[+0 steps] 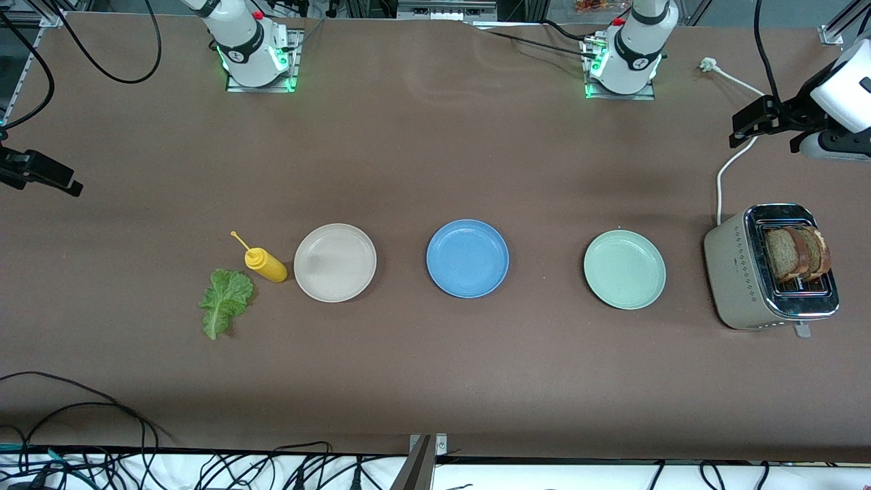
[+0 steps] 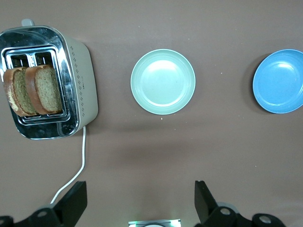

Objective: Make sandwich in blue plate with both arms
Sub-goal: 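Move the left gripper down toward the bread slices in the toaster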

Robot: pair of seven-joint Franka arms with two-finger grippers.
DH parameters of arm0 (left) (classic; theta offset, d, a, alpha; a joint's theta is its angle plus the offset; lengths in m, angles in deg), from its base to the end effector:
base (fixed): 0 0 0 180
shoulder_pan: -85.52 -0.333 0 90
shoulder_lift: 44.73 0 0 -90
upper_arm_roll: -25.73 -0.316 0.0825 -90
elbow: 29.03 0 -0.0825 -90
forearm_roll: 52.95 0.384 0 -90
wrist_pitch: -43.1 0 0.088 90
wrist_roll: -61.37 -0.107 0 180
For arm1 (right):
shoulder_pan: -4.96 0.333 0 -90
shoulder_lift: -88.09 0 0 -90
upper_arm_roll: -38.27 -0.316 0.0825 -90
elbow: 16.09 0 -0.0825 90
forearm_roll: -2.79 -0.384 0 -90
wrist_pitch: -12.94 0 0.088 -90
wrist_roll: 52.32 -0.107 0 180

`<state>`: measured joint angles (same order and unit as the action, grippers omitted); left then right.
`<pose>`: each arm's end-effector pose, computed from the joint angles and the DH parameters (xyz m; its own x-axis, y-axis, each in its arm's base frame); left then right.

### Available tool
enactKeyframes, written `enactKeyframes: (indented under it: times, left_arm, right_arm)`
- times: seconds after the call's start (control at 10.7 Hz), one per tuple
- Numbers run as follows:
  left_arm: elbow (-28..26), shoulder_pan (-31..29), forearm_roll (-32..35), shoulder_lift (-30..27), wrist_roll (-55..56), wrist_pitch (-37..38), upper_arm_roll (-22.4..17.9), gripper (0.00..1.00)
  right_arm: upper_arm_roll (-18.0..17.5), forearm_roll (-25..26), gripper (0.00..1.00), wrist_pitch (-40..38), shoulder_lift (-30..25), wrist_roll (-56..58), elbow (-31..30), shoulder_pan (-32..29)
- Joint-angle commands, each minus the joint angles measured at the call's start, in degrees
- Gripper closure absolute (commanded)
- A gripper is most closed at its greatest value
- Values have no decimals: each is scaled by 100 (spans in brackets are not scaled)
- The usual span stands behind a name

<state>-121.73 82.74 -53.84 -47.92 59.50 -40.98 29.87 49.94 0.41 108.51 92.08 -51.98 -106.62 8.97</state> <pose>0.5254 -0.0154 0.6240 0.9939 -0.0573 -0.0943 -0.0562 -0.9983 0.0146 0.5790 -0.0698 0.5899 0.9912 -0.1306 0.0199 -0.1301 -0.9911 -0.0272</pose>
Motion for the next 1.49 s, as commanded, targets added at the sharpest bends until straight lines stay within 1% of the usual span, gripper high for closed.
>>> enactKeyframes:
  times: [0.0,0.09,0.19,0.37,0.56,0.65,0.75,0.93,1.21,1.4]
  left_arm:
    - [121,-39,-96,29,-155,85,-27,0]
    - [129,-100,-87,46,-155,67,-27,0]
    - [260,-205,-96,195,-155,58,-27,0]
    - [725,-494,-96,633,-155,58,-27,0]
    - [999,-802,-61,985,-225,32,-27,0]
    - [1139,-864,87,1135,-469,-99,-27,0]
    - [1210,-969,202,1241,-715,-248,-27,0]
    - [1211,-1137,221,1364,-823,-573,-27,0]
    - [1219,-1488,212,1453,-1348,-777,-27,0]
    - [1211,-1716,203,1566,-1499,-970,-27,0]
  right_arm:
    - [11,44,0,-118,5,63,115,-14]
    - [11,53,0,-118,5,63,115,-14]
    - [11,62,0,-118,5,63,123,-14]
    - [2,70,0,-127,5,63,150,-14]
    - [2,79,0,-136,5,63,150,-5]
    - [2,71,0,-144,5,63,158,-14]
    - [11,70,0,-162,5,63,167,-14]
    - [11,70,0,-171,5,63,185,-14]
    - [11,70,0,-171,5,63,185,-14]
    - [11,70,0,-188,-4,63,185,-14]
